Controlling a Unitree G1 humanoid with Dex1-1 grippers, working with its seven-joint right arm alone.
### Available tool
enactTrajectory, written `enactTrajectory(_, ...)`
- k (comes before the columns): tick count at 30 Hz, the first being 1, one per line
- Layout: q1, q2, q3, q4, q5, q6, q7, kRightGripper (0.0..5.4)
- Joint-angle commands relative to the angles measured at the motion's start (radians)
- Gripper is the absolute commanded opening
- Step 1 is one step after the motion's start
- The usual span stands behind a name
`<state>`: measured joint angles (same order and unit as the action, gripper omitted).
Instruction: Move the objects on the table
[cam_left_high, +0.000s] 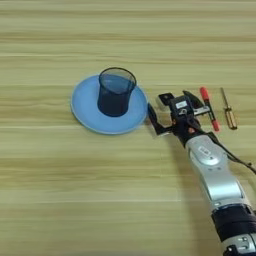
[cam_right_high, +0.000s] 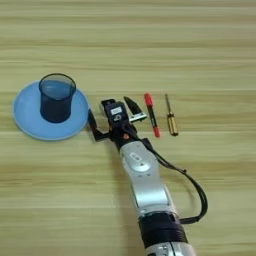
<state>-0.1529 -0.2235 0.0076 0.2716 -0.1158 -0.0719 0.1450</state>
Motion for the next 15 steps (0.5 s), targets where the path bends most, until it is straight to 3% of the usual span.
enactTrajectory(1,-0.074,-0.001,0.013,-0.033,-0.006,-0.017,0.002,5.38)
enactTrajectory(15,-0.061,-0.02,-0.035,-0.069,0.01,-0.02,-0.017,5.38)
